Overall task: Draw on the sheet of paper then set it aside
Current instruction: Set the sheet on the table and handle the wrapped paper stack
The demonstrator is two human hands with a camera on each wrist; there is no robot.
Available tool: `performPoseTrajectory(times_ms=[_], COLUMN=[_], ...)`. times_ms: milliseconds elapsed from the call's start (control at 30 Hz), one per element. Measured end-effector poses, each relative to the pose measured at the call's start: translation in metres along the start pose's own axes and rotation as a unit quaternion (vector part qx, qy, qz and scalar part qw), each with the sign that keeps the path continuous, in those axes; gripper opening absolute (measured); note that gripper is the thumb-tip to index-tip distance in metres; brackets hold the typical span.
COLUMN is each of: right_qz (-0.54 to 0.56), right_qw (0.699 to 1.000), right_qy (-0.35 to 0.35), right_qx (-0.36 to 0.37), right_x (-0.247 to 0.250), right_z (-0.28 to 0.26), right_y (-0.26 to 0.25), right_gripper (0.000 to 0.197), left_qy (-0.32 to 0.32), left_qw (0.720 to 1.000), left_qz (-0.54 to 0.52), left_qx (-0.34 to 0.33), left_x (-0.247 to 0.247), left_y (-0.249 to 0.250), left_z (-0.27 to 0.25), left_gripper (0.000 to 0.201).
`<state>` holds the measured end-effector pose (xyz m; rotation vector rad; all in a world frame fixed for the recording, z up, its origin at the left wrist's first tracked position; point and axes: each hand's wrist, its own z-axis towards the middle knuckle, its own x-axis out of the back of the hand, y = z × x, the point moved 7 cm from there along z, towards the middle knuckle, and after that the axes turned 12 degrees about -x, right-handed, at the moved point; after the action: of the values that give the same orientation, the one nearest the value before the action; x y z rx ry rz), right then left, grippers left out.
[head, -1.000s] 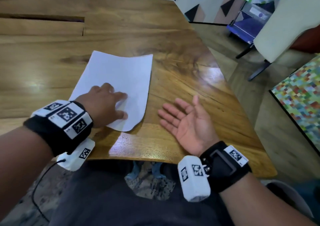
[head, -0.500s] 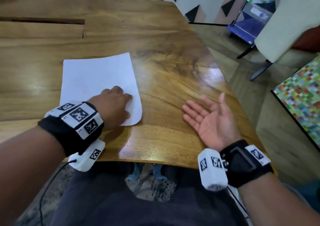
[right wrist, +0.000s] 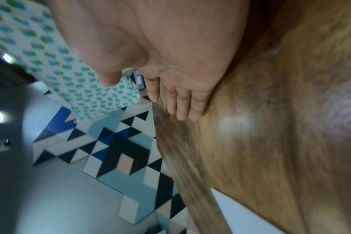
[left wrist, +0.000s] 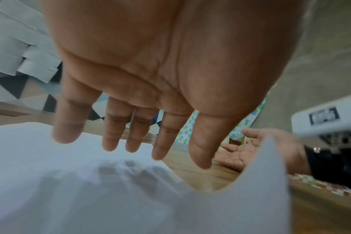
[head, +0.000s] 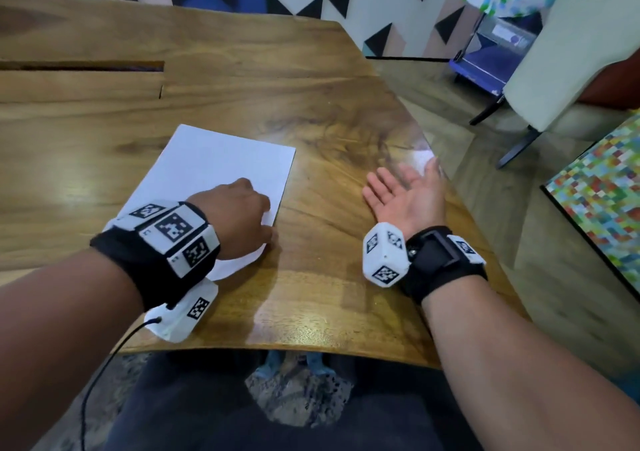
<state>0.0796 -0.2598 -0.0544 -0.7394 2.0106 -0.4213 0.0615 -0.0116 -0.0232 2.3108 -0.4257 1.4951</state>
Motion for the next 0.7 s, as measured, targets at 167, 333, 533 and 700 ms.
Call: performPoseTrajectory(times_ms=[167, 333, 533, 700], right_qz=[-0.073, -0.017, -0.017, -0.041], right_qw=[0.99, 0.999, 0.999, 0.998], right_qy=[-0.078, -0.022, -0.024, 0.022], right_qx=[-0.097, -0.045, -0.043, -0.044], right_x=[-0.019, 0.02, 0.037, 0.05], right_z=[-0.005, -0.005, 0.0, -0.005], right_y=[0.05, 0.007, -0.023, -0.034], right_gripper=[0.077, 0.077, 0.078, 0.07], left_qy=[0.029, -0.04, -0.046, 0.034], left_qw=[0.998, 0.997, 0.979, 0.996], left_qz=[0.005, 0.037, -0.039, 0.002], left_qx=[-0.05, -0.063, -0.194, -0.081], left_x=[0.017, -0.007, -0.008, 0.025], left_y=[0.047, 0.093, 0.138, 0.109], left_z=[0.021, 0.035, 0.039, 0.079], left_gripper=[0.038, 0.073, 0.053, 0.073])
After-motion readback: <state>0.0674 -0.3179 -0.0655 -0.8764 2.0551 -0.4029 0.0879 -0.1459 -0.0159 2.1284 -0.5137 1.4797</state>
